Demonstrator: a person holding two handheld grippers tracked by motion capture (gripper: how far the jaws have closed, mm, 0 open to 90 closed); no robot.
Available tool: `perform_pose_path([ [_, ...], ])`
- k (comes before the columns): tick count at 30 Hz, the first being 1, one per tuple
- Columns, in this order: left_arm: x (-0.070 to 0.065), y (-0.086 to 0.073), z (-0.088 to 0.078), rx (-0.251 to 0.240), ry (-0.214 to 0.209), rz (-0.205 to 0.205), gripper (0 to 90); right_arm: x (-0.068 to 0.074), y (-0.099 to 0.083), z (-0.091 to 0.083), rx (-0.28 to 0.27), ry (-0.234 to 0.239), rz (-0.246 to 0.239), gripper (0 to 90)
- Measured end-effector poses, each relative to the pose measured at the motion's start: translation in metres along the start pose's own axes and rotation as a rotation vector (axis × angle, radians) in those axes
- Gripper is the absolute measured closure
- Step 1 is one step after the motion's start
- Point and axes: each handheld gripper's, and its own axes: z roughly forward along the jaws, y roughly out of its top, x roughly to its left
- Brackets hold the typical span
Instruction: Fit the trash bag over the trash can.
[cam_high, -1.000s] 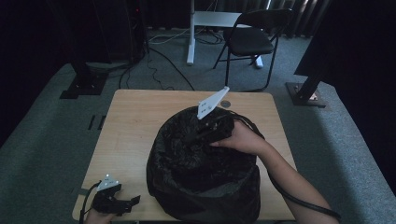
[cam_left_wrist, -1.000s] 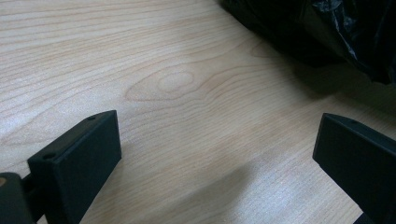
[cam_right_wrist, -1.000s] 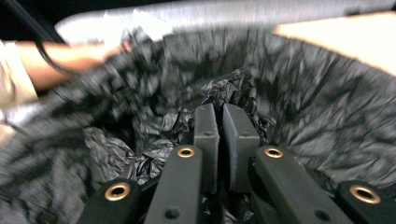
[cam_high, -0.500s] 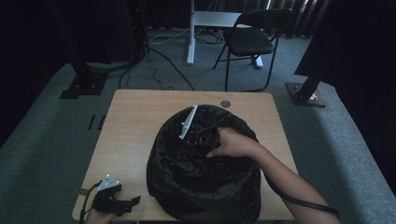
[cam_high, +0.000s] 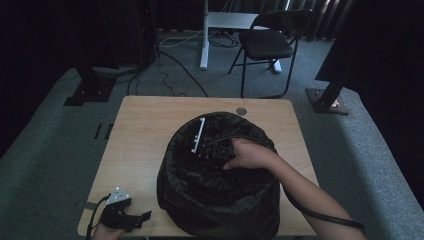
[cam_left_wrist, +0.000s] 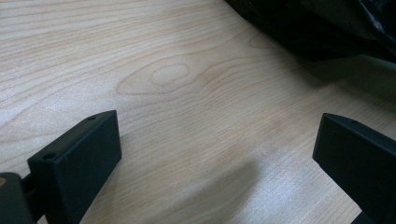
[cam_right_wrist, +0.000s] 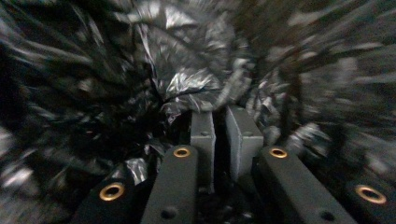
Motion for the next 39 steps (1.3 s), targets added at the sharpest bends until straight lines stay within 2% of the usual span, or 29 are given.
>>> perform_pose_path([
  [6,0.000,0.000,0.000,0.001,0.001,-0.002,1.4,-0.003,-0.007,-0.041,-0.162,-0.026,0.039,82.0],
  [9,0.000,0.000,-0.001,-0.003,0.003,-0.003,1.4,0.000,-0.013,-0.060,-0.233,-0.008,0.037,82.1],
  [12,0.001,0.000,-0.002,-0.006,0.006,-0.007,1.4,0.007,-0.020,-0.075,-0.313,0.085,0.007,82.4],
  [15,0.000,0.000,-0.001,-0.008,0.005,-0.010,1.4,0.015,-0.021,-0.075,-0.329,0.160,-0.036,82.9],
  [17,0.000,0.001,-0.001,-0.006,0.006,-0.010,1.4,0.019,-0.018,-0.067,-0.295,0.187,-0.049,82.9],
  [21,0.000,0.001,-0.001,-0.007,0.005,-0.010,1.4,0.022,-0.009,-0.041,-0.170,0.189,-0.068,82.9],
  [25,0.001,0.001,-0.001,-0.006,0.005,-0.008,1.4,0.023,0.000,-0.013,-0.011,0.166,-0.097,82.6],
  [28,0.001,0.000,-0.001,-0.002,0.004,-0.005,1.4,0.023,0.006,0.003,0.091,0.111,-0.113,81.9],
  [29,0.001,0.000,-0.001,-0.002,0.004,-0.005,1.4,0.023,0.006,0.003,0.091,0.111,-0.113,81.9],
  [32,0.001,0.000,-0.001,0.001,0.006,-0.002,1.4,0.022,0.008,0.017,0.164,0.098,-0.108,81.2],
  [34,0.001,0.000,-0.001,0.002,0.006,-0.001,1.4,0.021,0.009,0.025,0.204,0.072,-0.107,81.0],
  [36,0.001,0.000,-0.001,0.003,0.007,0.001,1.4,0.020,0.008,0.033,0.237,0.070,-0.106,80.7],
  [38,0.001,0.000,-0.001,0.003,0.005,0.001,1.4,0.020,0.008,0.036,0.242,0.071,-0.101,80.2],
  [39,0.001,0.000,-0.001,0.003,0.007,0.000,1.4,0.019,0.008,0.033,0.219,0.080,-0.102,79.8],
])
